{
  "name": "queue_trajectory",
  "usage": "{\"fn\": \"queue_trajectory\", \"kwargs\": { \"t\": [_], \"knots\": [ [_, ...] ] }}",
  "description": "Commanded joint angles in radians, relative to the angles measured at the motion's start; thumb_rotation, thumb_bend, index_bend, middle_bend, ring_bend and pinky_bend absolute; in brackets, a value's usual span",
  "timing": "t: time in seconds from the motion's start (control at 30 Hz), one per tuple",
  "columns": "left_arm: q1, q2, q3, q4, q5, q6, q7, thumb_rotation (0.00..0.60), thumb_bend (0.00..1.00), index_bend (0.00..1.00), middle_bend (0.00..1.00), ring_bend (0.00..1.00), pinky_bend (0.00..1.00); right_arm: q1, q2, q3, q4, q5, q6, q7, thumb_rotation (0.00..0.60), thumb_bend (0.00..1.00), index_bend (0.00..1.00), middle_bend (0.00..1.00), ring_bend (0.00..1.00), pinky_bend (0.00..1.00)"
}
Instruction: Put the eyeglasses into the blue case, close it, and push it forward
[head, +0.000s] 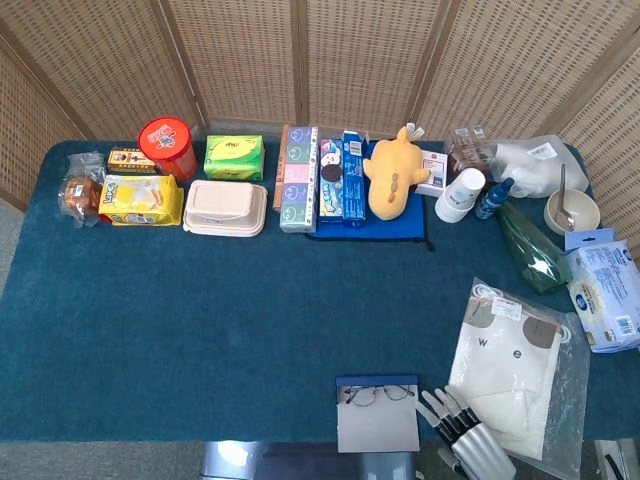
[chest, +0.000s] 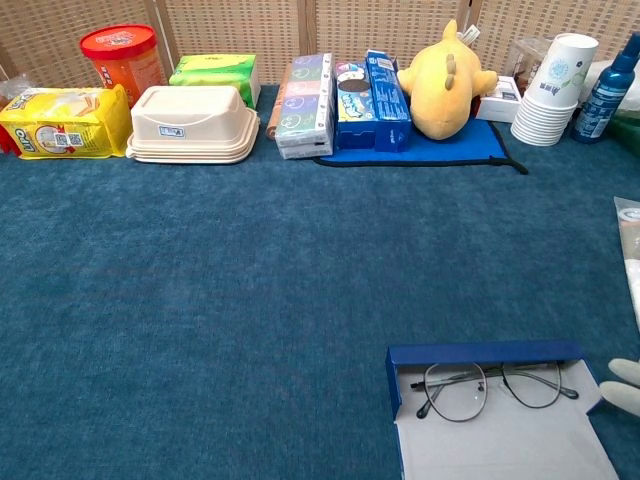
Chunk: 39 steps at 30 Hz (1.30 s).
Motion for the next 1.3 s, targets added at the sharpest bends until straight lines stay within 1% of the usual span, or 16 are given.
{"fn": "queue_trajectory", "kwargs": {
  "t": [0.03, 0.3, 0.57, 0.8, 1.3],
  "knots": [
    [0.0, -0.003, 0.0, 0.005, -0.002, -0.003, -0.003, 0.545, 0.21, 0.05, 0.09, 0.02, 0.03, 0.0, -0.004, 0.001, -0.001, 0.001, 0.009, 0.0, 0.6, 0.22, 0.0, 0.0, 0.0, 0.07],
    [0.001, -0.008, -0.002, 0.022, -0.012, -0.01, -0.017, 0.546, 0.21, 0.05, 0.09, 0.02, 0.03, 0.006, -0.008, -0.007, -0.028, -0.004, 0.018, 0.005, 0.6, 0.22, 0.0, 0.0, 0.0, 0.08],
    [0.003, -0.017, -0.002, 0.049, -0.025, -0.021, -0.036, 0.546, 0.21, 0.05, 0.09, 0.02, 0.03, 0.005, -0.011, -0.015, -0.049, 0.0, -0.011, -0.002, 0.6, 0.22, 0.0, 0.0, 0.0, 0.08],
    [0.001, -0.021, -0.005, 0.065, -0.027, -0.022, -0.046, 0.549, 0.21, 0.05, 0.08, 0.01, 0.03, 0.006, -0.021, -0.02, -0.062, -0.004, -0.015, -0.012, 0.6, 0.22, 0.0, 0.0, 0.0, 0.08],
    [0.005, -0.03, -0.008, 0.092, -0.038, -0.027, -0.071, 0.546, 0.21, 0.05, 0.08, 0.01, 0.03, 0.039, -0.025, -0.032, -0.12, -0.033, -0.012, -0.067, 0.6, 0.22, 0.0, 0.0, 0.0, 0.08]
  ]
}}
